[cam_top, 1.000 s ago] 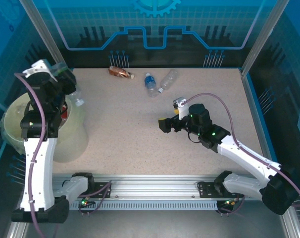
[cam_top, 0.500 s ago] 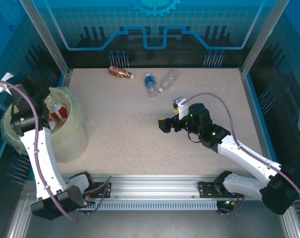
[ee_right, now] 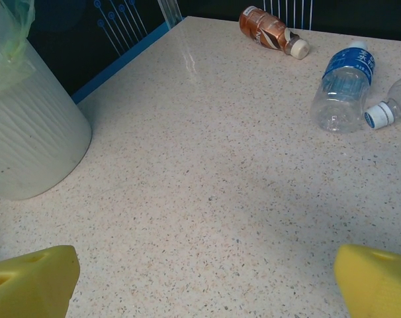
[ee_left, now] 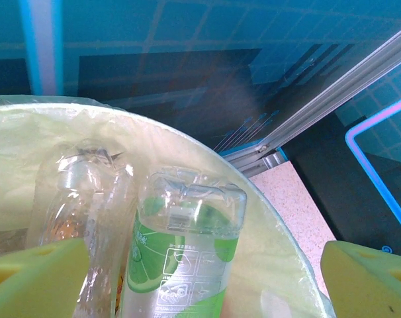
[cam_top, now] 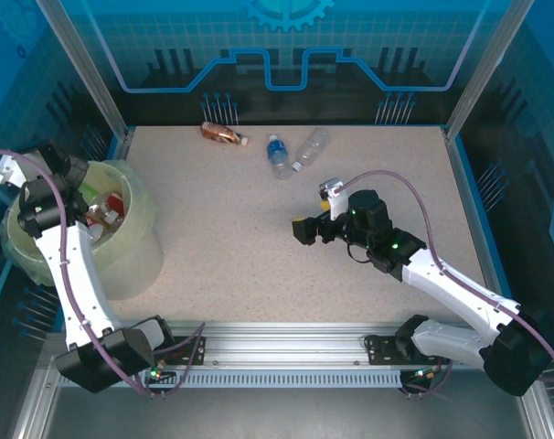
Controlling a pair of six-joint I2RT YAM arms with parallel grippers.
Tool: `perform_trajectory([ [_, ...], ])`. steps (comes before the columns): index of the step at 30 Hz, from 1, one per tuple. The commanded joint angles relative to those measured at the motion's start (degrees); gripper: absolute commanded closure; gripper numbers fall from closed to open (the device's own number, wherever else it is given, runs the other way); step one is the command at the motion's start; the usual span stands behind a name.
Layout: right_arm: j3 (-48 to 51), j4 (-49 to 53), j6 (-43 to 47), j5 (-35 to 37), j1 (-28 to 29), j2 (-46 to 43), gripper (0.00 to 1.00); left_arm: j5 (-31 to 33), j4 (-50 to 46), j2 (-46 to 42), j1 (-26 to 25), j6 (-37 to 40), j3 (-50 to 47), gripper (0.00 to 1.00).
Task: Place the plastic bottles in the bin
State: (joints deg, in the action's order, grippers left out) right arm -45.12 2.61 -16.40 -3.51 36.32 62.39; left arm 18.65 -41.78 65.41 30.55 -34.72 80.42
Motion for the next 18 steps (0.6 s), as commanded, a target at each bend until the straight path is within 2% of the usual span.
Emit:
perform_trajectory([
  [1,-1.53,0.73,1.07,-0.82,0.34,0.01,0.00,-0.28,-0.68,-0.93,0.31,-1.45,1.71,0.08],
  [5,-1.68,0.73,0.96,-0.80,0.34,0.01,0.00,-3.35,-0.21,-0.79,-0.12,-0.53,1.94,0.06],
  [9,-1.63,0.38,0.78,-0.97,0.42,0.27,0.00,-10.39,1.56,2.30,-0.87,2.90,3.77,0.06],
  [14,-2.24,1.34,0.59,-1.24,0.59,0.64,0.00,-9.25,1.65,6.97,-3.11,9.11,6.93,0.06],
  [18,-1.72,1.08,0.44,-0.97,0.81,0.54,0.00,-9.32,0.27,10.08,-3.12,9.32,5.20,0.06],
])
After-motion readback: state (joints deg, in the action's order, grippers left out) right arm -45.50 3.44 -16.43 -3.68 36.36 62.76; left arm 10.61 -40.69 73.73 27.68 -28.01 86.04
